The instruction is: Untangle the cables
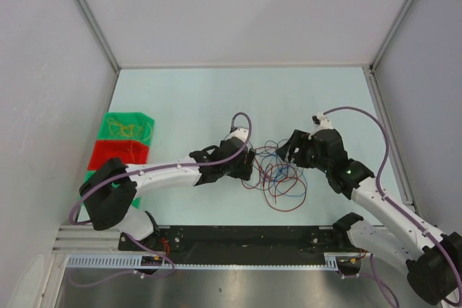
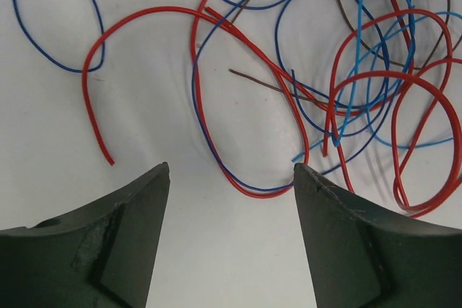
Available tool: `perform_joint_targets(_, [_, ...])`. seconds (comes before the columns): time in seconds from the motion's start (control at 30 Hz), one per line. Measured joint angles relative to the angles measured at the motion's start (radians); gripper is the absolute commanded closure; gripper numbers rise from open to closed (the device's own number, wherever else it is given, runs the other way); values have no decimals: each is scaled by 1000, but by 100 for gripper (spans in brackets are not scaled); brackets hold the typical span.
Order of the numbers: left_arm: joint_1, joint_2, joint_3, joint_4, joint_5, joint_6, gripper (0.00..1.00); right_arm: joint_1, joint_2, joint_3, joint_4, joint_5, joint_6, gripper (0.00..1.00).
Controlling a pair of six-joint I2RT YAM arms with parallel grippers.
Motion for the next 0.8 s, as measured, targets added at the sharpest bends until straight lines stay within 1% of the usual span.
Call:
perform_joint_targets(0.17, [-23, 2, -9, 21, 23, 5, 33, 110, -26, 0, -116, 81, 104, 27])
perform_joint_targets(0.33, [-41, 7, -16, 60, 55, 10, 34, 192, 5, 0, -150, 143, 163, 27])
perform_joint_targets(0.43, [-48, 10, -34, 94, 87, 13, 37, 211, 50, 0, -150, 174, 182, 27])
perform_joint_targets(0.57, [-54, 41, -47, 144, 127, 13, 38, 222, 87, 0, -141, 206, 192, 27])
perform_joint_targets(0.8, [-74, 117, -46, 213, 168, 13, 43, 226, 76, -57, -84, 249, 211, 27])
